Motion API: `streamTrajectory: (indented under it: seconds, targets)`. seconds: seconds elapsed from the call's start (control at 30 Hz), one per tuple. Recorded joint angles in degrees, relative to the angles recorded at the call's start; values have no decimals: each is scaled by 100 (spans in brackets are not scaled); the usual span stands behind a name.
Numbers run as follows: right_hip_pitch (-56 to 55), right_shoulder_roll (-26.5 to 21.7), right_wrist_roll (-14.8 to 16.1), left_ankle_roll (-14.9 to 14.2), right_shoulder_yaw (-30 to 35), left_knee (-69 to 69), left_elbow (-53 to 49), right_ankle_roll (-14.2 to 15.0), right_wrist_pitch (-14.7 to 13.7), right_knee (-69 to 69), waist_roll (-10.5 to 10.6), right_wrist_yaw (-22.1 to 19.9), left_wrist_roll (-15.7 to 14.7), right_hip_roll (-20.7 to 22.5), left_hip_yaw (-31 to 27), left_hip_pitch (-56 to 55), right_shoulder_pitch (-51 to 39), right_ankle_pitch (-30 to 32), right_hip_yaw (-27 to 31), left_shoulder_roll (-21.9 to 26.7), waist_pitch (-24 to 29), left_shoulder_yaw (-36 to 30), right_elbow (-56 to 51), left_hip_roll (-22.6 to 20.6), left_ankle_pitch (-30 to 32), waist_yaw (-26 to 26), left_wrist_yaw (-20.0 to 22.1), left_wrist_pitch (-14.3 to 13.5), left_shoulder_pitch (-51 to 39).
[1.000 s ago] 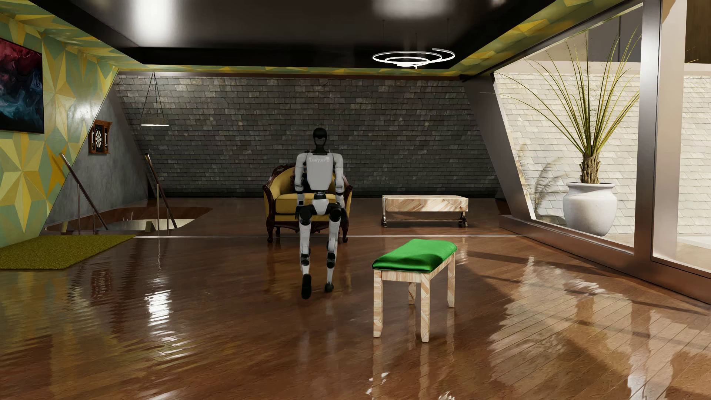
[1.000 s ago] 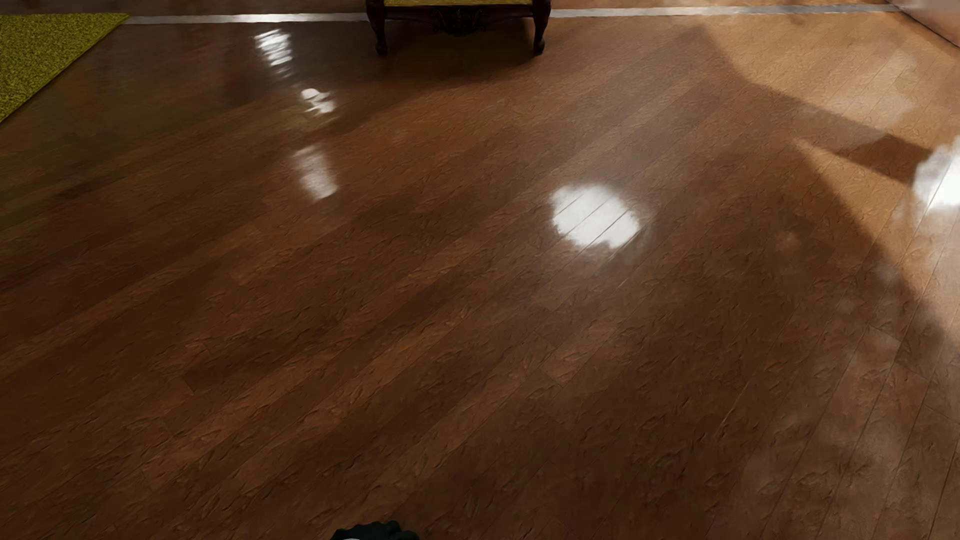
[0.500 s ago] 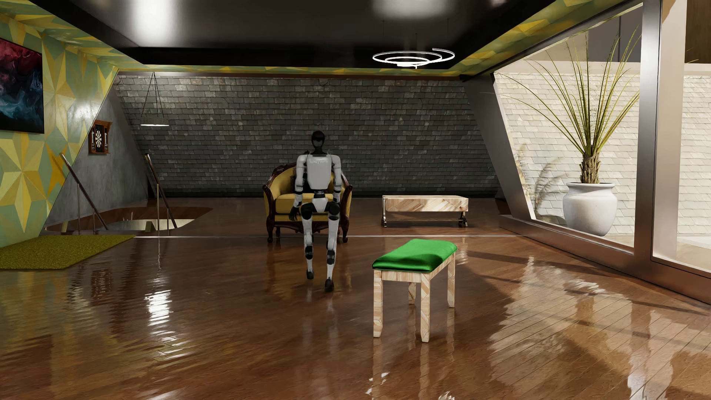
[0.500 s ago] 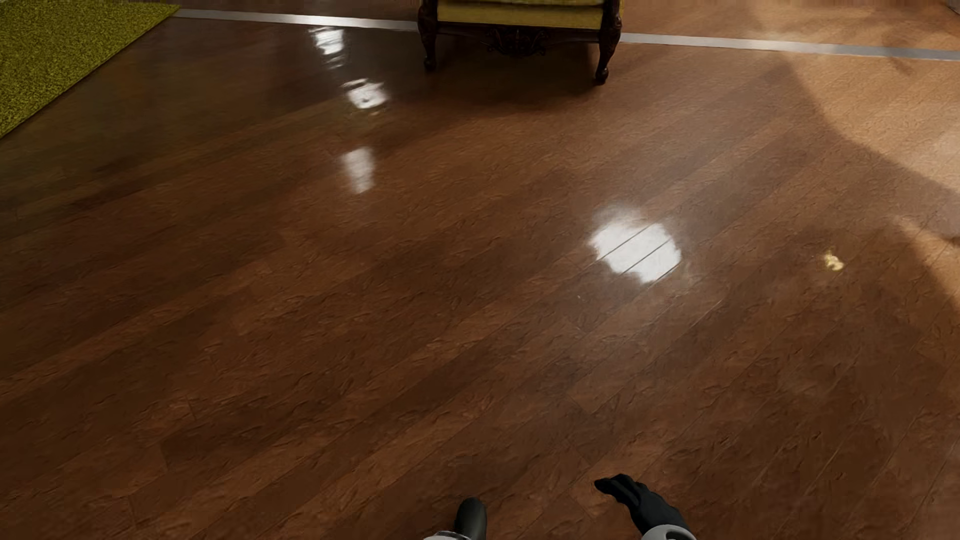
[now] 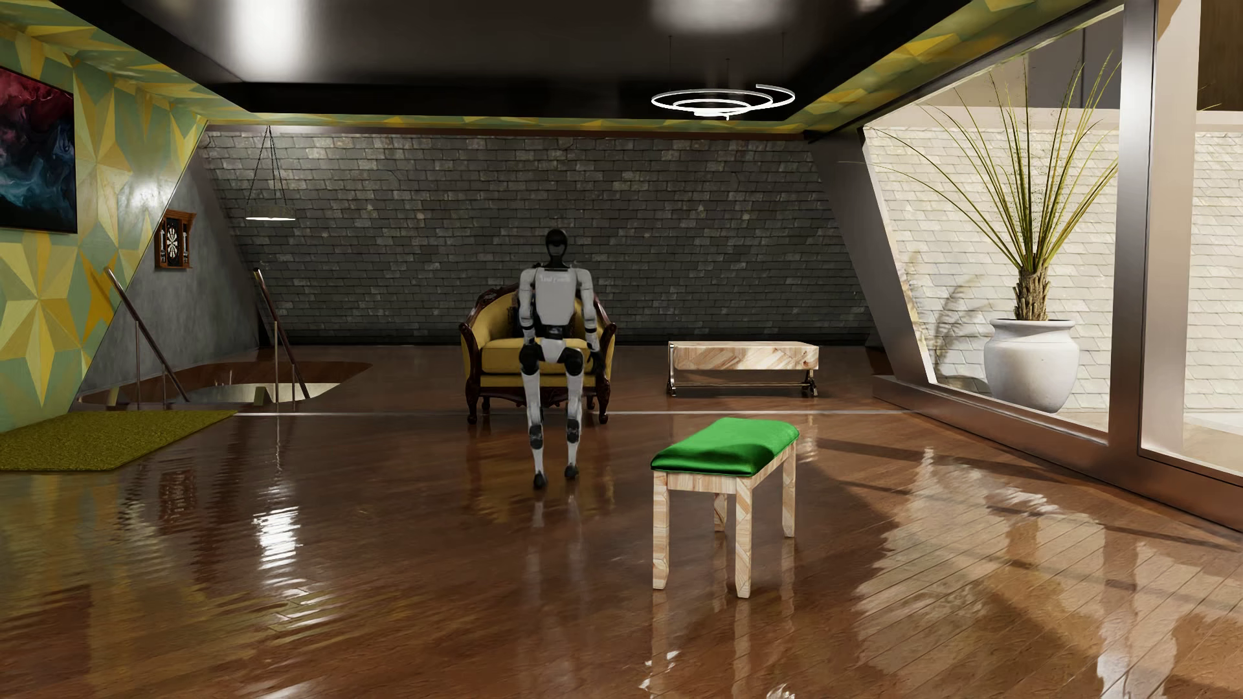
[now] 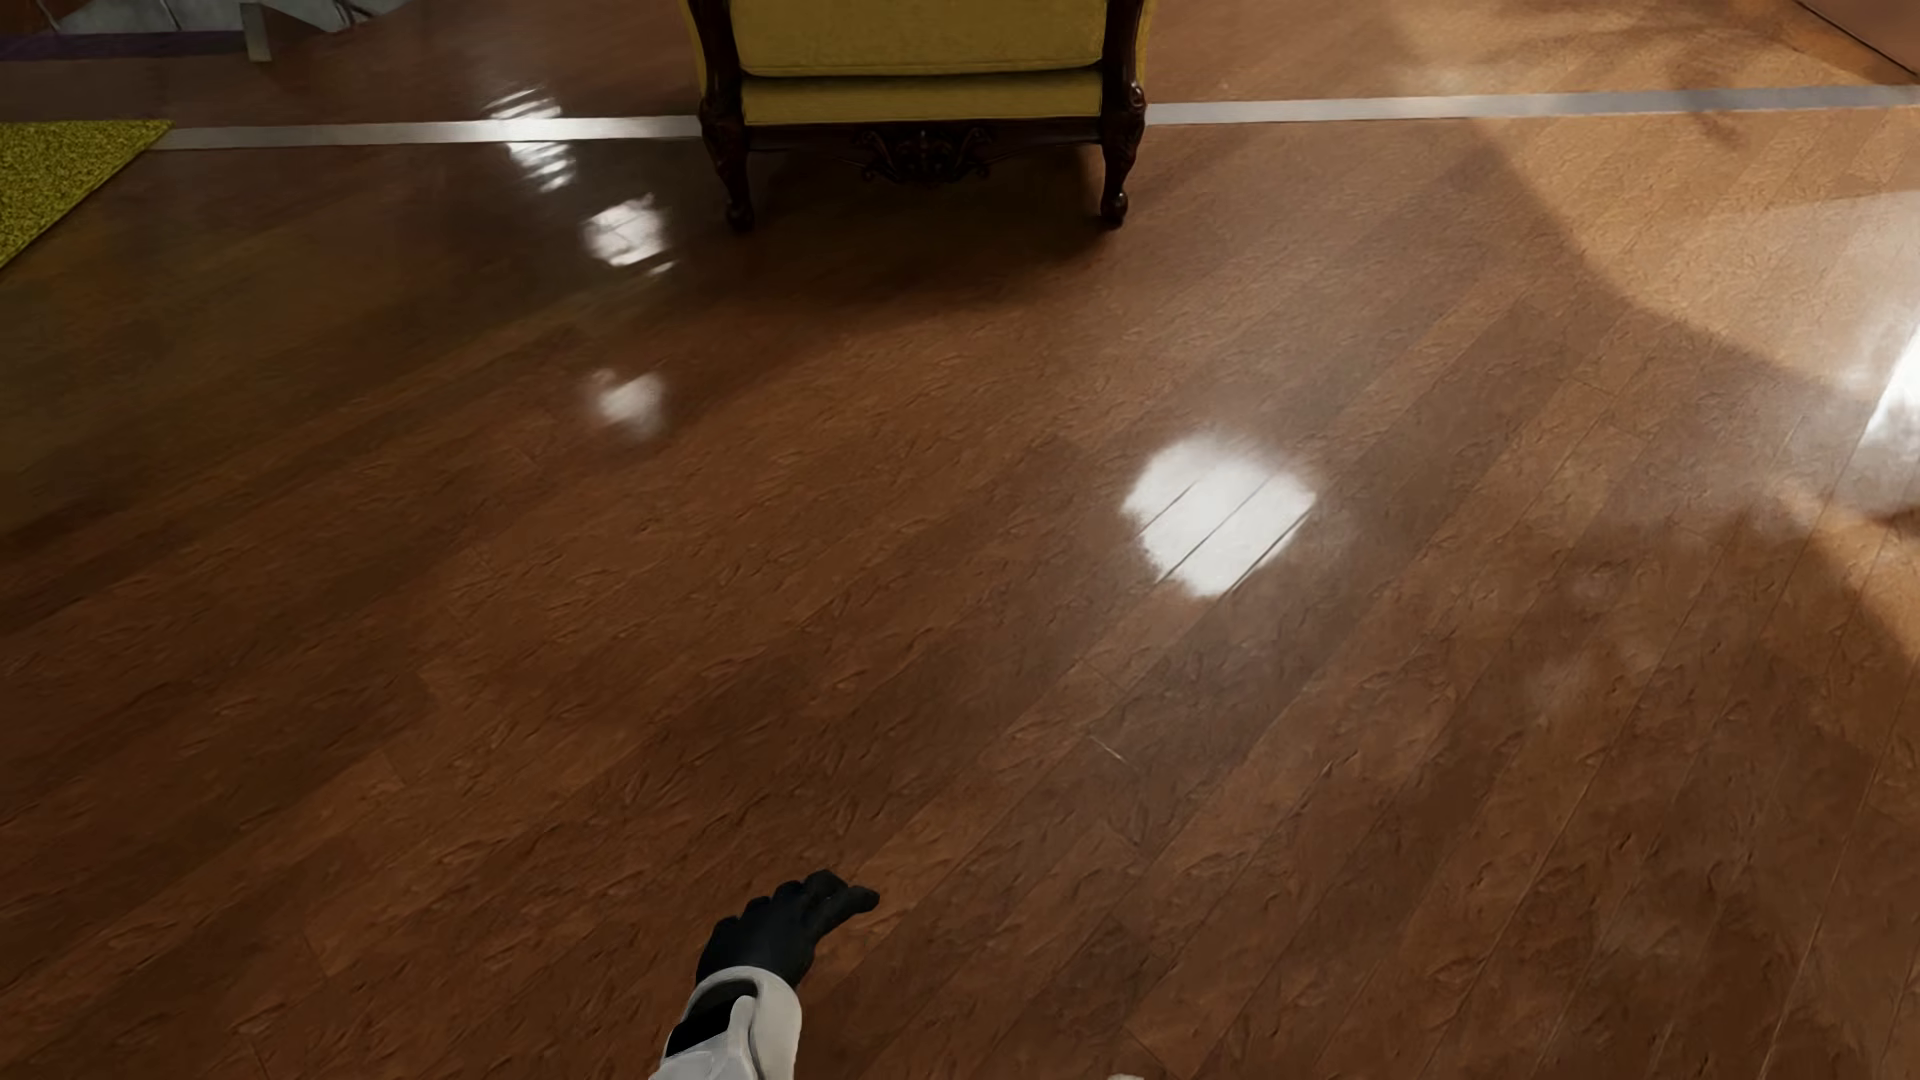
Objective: Walk towards the dark orange armchair
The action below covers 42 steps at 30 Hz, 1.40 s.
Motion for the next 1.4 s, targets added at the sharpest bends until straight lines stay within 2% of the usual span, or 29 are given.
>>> streamTrajectory:
  seconds: [0.03,0.07,0.13,0.2,0.27,0.33,0.37,0.4,0.43,0.5,0.53,0.63,0.7,0.73,0.83,0.9,0.93,0.97,1.03,1.07,1.1,1.13,1.17,1.2,1.23,1.27,1.3,1.37,1.4]
  targets:
    - [5,16,-44,-5,6,-137,-140,39,1,-973,27,77,4,127,-73,217,-32,188,-25,34,-24,-126,9,19,-42,-51,22,-98,-95]
    - [48,43,-83,-8,-14,-244,-278,312,8,-1886,53,148,92,245,-141,420,-55,321,-38,95,-46,-348,12,39,-86,-91,67,-208,-161]
    - [16,107,-154,-30,-96,-198,-473,626,37,-2499,101,264,309,424,-242,769,-72,446,-6,219,-74,-837,16,55,-231,-164,228,-384,-158]
    - [-65,225,-243,-87,-134,-59,-447,-70,60,-1774,187,373,310,663,-291,1180,-93,1024,69,294,-118,-1047,91,168,-131,-236,446,-344,62]
    - [55,373,-314,-389,-244,389,-70,-524,116,-1122,340,338,215,815,-340,1372,-70,1007,-89,232,-172,-949,216,368,515,-293,638,34,386]
    - [407,587,-310,-1202,-423,1752,424,-733,202,-1000,547,282,95,1028,-528,902,-107,582,-357,172,-176,-752,361,675,1686,-332,490,487,627]
    - [626,665,-313,-1760,-461,2719,573,-740,189,-1055,644,294,201,1115,-579,427,-134,399,-540,249,-166,-843,407,855,2265,-348,326,563,672]
    - [847,701,-344,-1790,-428,3632,605,-749,128,-1113,738,312,374,1204,-539,-102,-175,230,-722,407,-152,-1035,452,1082,2738,-356,125,494,705]
    - [1096,682,-419,-1823,-328,4358,492,-755,56,-1191,825,326,462,1295,-464,-617,-251,74,-855,591,-135,-1168,515,1336,2635,-346,-92,320,771]
    - [1569,579,-643,-1414,-60,5152,-16,-760,-97,-1260,972,272,196,1532,-415,-1579,-465,-227,-964,945,-83,-1001,724,1704,1962,-247,-407,-16,1049]
    - [1799,540,-730,-1061,-8,5157,-305,-759,-153,-1264,1029,228,-36,1649,-396,-1976,-652,-371,-945,1093,-59,-776,867,1807,1590,-170,-445,-83,1250]
    - [2455,526,-723,-707,-2,3657,-829,-739,-214,-1331,1119,31,-566,1887,-474,-2763,-1148,-705,-734,1087,-19,-83,853,1775,654,79,-247,244,1682]
    - [2885,473,-647,-486,61,1789,-778,-712,-342,-1563,1126,-127,-696,1954,-304,-2939,-1381,-796,-580,969,-40,142,713,1774,860,218,-130,458,1747]
    - [3107,448,-590,-528,108,768,-696,-694,-411,-1732,1120,-151,-673,1974,-140,-2928,-1479,-801,-492,919,-59,160,619,1769,1203,277,-130,505,1761]
    - [3690,418,-410,-901,288,-1142,-393,-590,-568,-1894,1077,-187,-481,2014,153,-2788,-1631,-793,-172,788,-98,144,359,1632,1323,404,-209,507,1832]
    - [4029,386,-369,-366,412,-818,-148,-481,-553,-1713,997,-185,-347,1912,-163,-2708,-1561,-717,83,609,-116,178,307,1335,1882,466,-176,543,1935]
    - [4152,359,-362,-289,460,-687,12,-380,-508,-1514,926,-150,-285,1801,-175,-2563,-1484,-487,185,493,-136,195,349,1232,2210,467,-164,563,1987]
    - [4172,325,-367,-395,477,-596,210,-218,-416,-1180,828,-112,-199,1652,-66,-2379,-1381,-31,262,379,-159,178,442,1150,2306,449,-191,578,1997]
    - [3671,252,-422,-111,474,-386,556,779,-141,233,604,77,35,1299,137,-2081,-1148,1207,450,218,-177,64,693,872,1952,417,-354,530,1854]
    - [3201,187,-469,-18,539,-294,600,1028,-85,1219,510,289,129,1122,271,-1922,-1061,1889,423,175,-168,25,782,762,1725,422,-408,446,1737]
    - [2693,71,-534,77,661,-195,556,1040,-137,2119,431,529,189,748,415,-1779,-997,2501,152,145,-147,9,805,666,1505,442,-403,348,1600]
    - [2194,-68,-600,129,781,-118,469,1042,-250,2830,349,688,227,482,493,-1621,-924,2534,189,126,-116,-5,755,549,1295,423,-360,267,1433]
    - [1709,-206,-630,144,810,-19,375,1062,-331,3334,270,690,249,249,527,-1475,-821,2017,277,104,-77,-39,652,414,1077,385,-316,211,1237]
    - [1288,-229,-586,142,730,39,343,901,-274,3556,201,532,278,-7,503,-1293,-688,1470,245,109,-42,-72,523,290,874,336,-281,143,1003]
    - [939,-207,-459,142,524,114,330,541,-171,3515,144,305,314,-222,439,-1120,-509,874,151,91,-12,-126,382,164,681,270,-266,116,742]
    - [645,-139,-271,154,285,154,310,219,-72,3195,105,98,347,-287,329,-927,-365,406,100,106,10,-181,299,64,525,191,-268,77,499]
    - [424,-58,-104,164,91,149,278,121,-2,2631,85,-28,363,-228,201,-726,-250,4,91,116,22,-226,253,0,412,112,-277,50,261]
    - [115,14,-18,168,-24,39,117,21,63,1045,91,-29,294,41,-24,-331,-154,-163,177,103,22,-246,258,-66,271,-17,-245,-9,-111]
    - [39,21,-80,167,19,-100,-23,5,68,114,104,47,212,118,-115,-125,-158,67,77,92,14,-246,281,-79,251,-56,-193,-63,-223]
